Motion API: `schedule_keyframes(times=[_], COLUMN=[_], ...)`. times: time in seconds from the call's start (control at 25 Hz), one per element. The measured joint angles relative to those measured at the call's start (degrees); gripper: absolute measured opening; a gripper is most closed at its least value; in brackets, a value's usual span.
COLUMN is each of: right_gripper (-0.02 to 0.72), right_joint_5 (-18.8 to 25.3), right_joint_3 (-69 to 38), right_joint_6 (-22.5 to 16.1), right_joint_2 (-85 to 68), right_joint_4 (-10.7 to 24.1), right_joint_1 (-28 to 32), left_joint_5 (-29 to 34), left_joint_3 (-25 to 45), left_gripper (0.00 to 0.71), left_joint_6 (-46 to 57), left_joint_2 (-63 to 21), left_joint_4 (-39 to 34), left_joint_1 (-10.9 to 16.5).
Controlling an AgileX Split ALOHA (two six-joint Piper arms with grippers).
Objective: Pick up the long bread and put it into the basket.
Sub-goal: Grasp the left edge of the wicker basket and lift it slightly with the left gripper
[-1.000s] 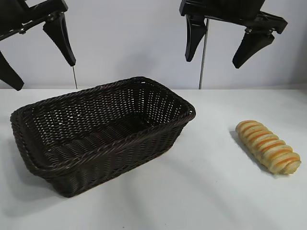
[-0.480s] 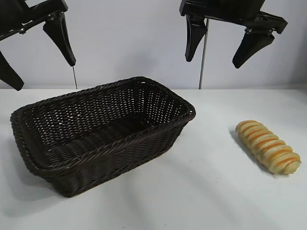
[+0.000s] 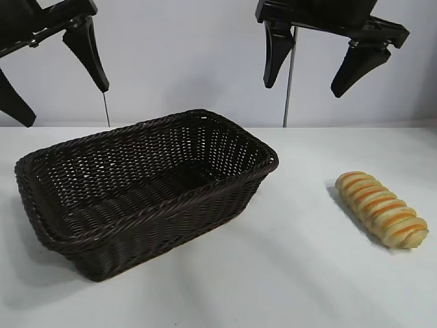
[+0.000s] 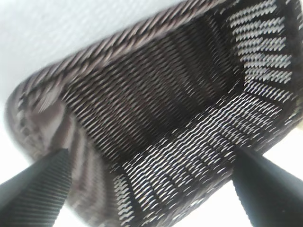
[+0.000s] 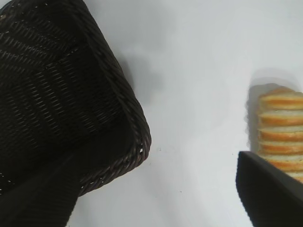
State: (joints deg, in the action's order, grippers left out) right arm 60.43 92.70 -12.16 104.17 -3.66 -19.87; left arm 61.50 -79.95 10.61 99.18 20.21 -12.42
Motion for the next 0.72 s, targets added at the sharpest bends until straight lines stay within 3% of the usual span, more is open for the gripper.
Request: schedule_keyframes(times=[0.12,0.28,0.48,0.72], right_gripper=[0.645,0.645,0.645,0.645], right_joint_5=[0.07,0.18,0.78,1.11], right_joint_3=[0.00,0.00,0.00,0.00], right_joint_6=[0.00,0.00,0.00,0.00], right_joint_2=[0.00,0.00,0.00,0.00], right_joint_4=[0.00,0.00,0.00,0.00], right_joint_1=[0.00,0.00,0.00,0.00], left_joint_5=[2.91,1.07,-4.64,-12.92], left_joint_3=[1.25,7.37,13.68,17.35], left_gripper=[0.668,0.668,0.668,0.668], left_joint_6=[3.63,8.02,8.78,8.78], left_joint_2=[-0.56,-2.96,-2.69,-0.41], left_joint_4=[-7.06,-11.52,-11.38,-5.87], left_joint_1=[-0.38,-0.45,-0.51,-0.56])
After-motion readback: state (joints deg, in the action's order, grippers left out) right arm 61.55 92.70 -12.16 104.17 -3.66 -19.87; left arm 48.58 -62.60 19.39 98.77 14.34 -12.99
